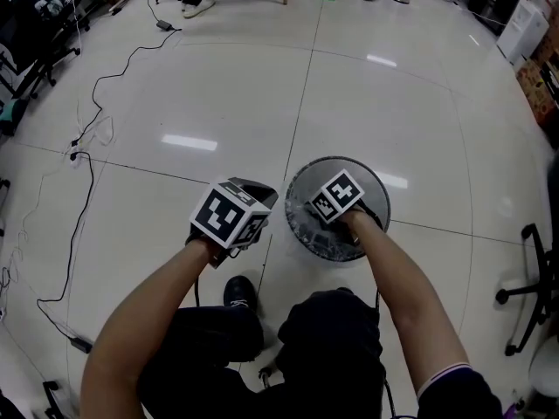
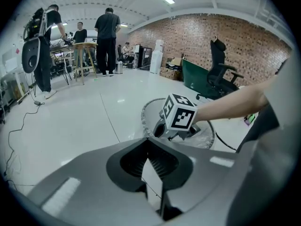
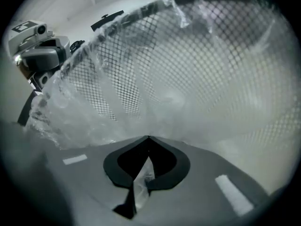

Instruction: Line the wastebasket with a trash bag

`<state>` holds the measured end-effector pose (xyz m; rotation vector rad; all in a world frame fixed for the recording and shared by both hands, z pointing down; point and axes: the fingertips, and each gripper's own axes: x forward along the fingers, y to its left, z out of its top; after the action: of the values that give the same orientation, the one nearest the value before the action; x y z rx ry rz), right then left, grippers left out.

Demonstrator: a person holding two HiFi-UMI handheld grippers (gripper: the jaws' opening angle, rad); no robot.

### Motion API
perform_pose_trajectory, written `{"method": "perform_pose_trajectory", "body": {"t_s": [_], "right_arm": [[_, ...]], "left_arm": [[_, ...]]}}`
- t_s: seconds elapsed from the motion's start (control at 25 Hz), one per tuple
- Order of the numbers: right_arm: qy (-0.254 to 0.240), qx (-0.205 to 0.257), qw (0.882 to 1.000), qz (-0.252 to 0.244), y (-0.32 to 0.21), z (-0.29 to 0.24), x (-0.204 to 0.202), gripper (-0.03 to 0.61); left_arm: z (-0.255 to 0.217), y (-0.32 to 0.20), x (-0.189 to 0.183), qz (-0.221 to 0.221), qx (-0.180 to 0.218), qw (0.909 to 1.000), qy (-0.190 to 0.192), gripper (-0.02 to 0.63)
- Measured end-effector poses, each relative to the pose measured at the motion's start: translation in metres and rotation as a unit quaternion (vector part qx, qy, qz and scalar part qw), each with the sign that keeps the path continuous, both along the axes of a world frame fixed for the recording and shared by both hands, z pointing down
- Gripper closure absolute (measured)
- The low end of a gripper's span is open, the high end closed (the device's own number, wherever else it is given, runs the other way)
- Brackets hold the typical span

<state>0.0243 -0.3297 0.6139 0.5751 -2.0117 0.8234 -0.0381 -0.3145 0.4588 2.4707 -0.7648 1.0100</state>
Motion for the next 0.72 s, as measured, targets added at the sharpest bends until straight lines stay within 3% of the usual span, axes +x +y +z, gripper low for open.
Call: {"method": "perform_pose_trajectory", "body": {"t_s": [0.36, 0.72], "right_arm": [[0.021, -0.016, 1.000, 0.002, 0.004, 0.020, 0.005, 0.577], [0.011, 0.004, 1.000, -0.005, -0.002, 0.000, -0.006, 0.577]], "left_arm": [[0.003, 0.003, 0.000, 0.002, -0.008, 0.9999, 0.006, 0.603], [-0.002, 0.006, 0.003, 0.006, -0.006, 0.9999, 0.008, 0.603]]}}
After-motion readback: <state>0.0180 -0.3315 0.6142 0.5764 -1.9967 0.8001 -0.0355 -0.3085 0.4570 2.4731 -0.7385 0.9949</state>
